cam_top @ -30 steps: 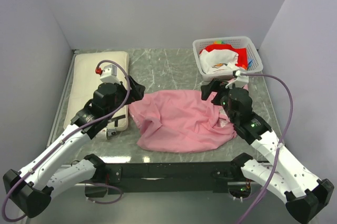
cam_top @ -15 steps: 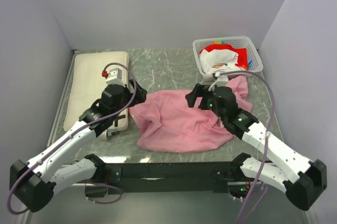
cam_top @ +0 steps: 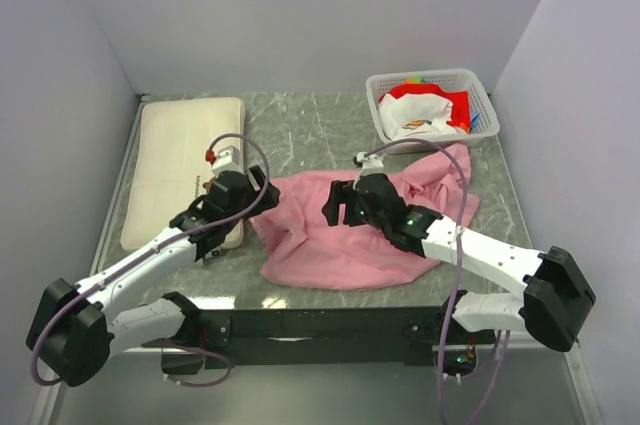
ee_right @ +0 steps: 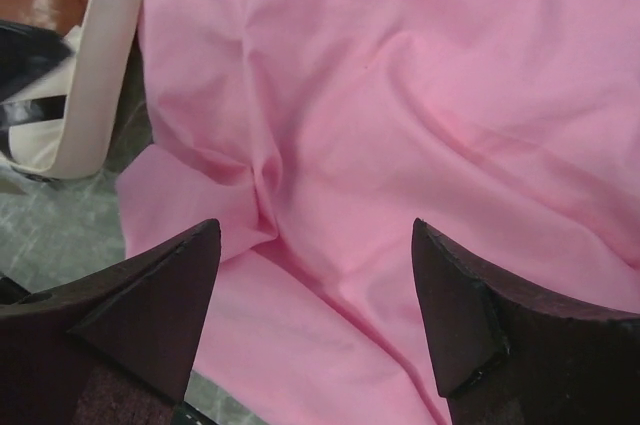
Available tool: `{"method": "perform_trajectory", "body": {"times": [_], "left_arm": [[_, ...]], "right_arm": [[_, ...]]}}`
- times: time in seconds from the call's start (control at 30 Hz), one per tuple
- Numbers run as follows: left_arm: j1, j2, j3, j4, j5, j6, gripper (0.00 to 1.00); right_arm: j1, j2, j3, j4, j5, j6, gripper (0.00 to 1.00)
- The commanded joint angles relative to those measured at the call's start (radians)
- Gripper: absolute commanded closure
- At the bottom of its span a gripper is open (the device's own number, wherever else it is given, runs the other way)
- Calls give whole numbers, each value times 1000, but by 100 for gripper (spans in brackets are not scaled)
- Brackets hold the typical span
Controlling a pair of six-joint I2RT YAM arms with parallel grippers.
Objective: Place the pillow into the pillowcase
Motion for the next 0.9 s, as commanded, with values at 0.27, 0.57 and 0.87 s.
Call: {"method": "perform_trajectory", "body": {"times": [0.27, 0.57, 0.87], "left_arm": [[-130, 132, -106, 183, 99, -58, 30], [-179, 233, -50, 181, 67, -55, 71], [-172, 115, 78, -22, -76, -32, 99]], "right_arm": [[22, -142, -3, -198, 398, 48, 10], [-446, -283, -150, -149, 226, 33, 7], [-491, -168, -129, -79, 24, 10, 11]]}}
